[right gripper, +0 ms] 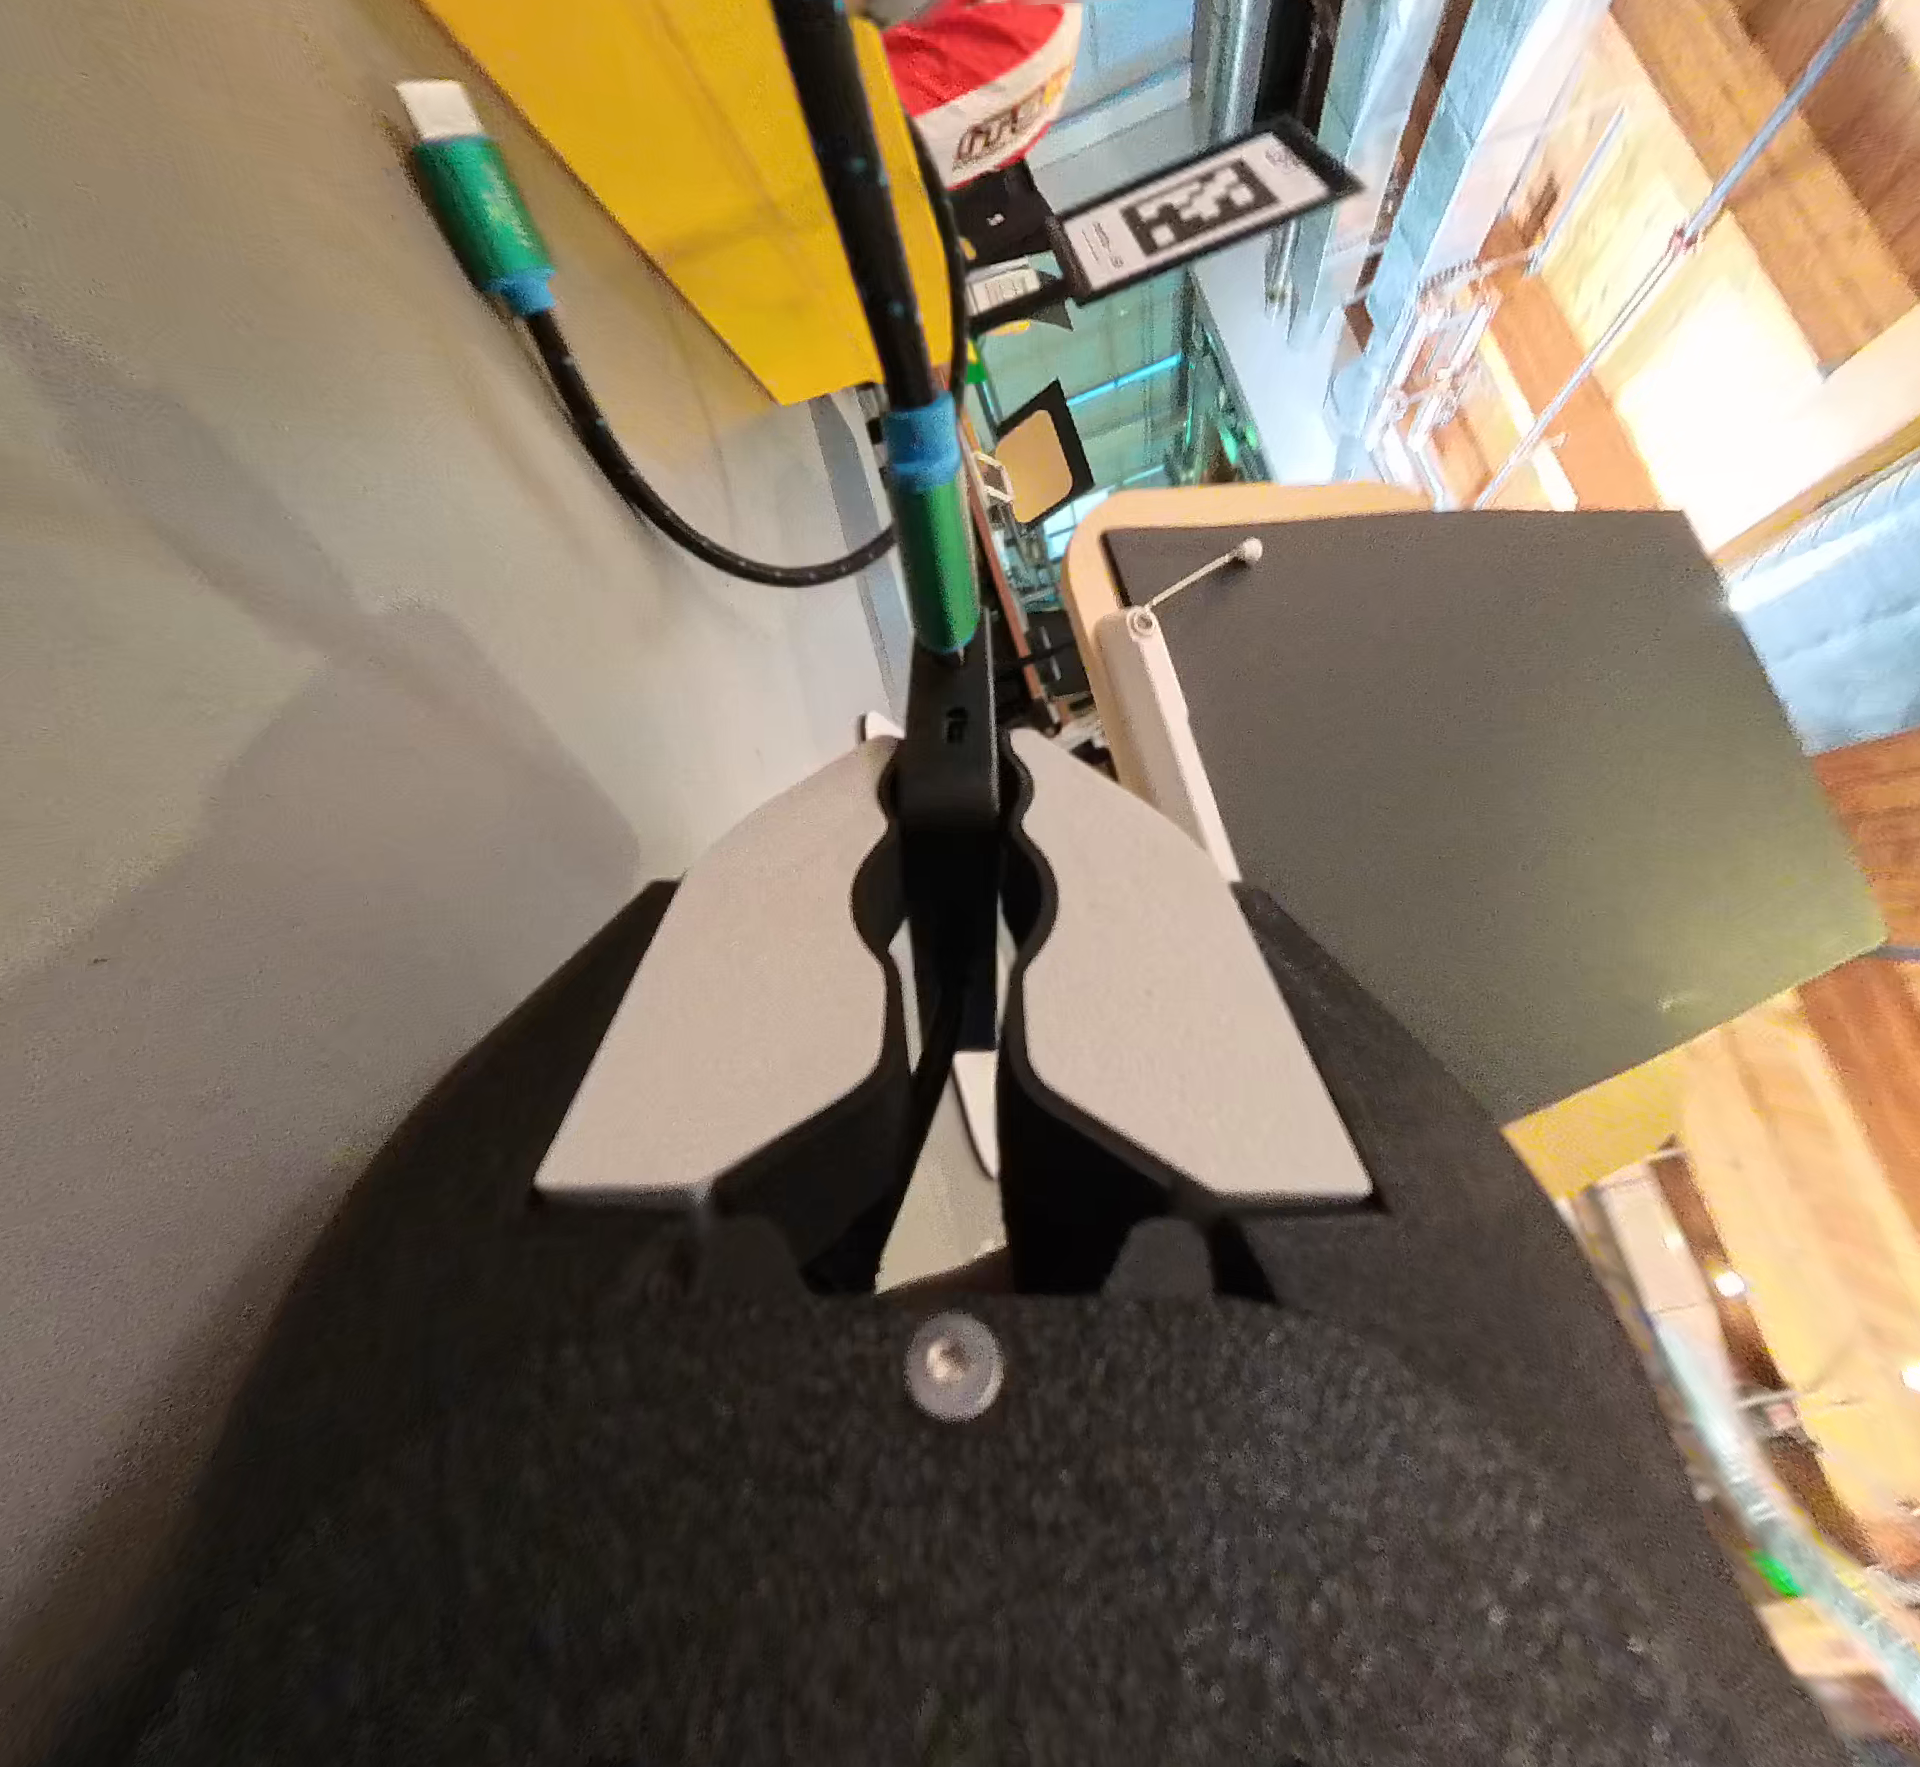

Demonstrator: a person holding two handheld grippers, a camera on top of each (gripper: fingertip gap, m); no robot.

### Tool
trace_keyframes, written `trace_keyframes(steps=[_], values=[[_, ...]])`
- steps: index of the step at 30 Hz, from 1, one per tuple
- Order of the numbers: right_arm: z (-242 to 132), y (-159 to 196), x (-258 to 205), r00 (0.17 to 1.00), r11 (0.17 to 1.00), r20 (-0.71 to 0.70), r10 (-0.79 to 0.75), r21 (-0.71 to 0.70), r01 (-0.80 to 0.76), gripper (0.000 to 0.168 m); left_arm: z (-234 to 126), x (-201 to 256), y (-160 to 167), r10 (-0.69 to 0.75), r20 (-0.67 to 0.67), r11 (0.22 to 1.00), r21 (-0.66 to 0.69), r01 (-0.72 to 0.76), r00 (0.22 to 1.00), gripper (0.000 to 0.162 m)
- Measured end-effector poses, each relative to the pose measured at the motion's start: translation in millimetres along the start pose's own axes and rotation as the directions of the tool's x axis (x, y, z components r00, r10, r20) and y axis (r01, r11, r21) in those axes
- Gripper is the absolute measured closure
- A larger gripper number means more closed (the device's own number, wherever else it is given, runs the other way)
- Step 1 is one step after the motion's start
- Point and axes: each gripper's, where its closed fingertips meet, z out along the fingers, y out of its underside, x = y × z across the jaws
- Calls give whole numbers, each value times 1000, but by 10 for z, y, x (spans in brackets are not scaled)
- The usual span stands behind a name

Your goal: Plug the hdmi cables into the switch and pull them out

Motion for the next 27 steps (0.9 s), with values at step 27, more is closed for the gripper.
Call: trace_keyframes(steps=[27], values=[[-29,-145,-74,1000,999,23,-9,31,8,155,296,428,-77,143,143,947,269,-178,979,155]])
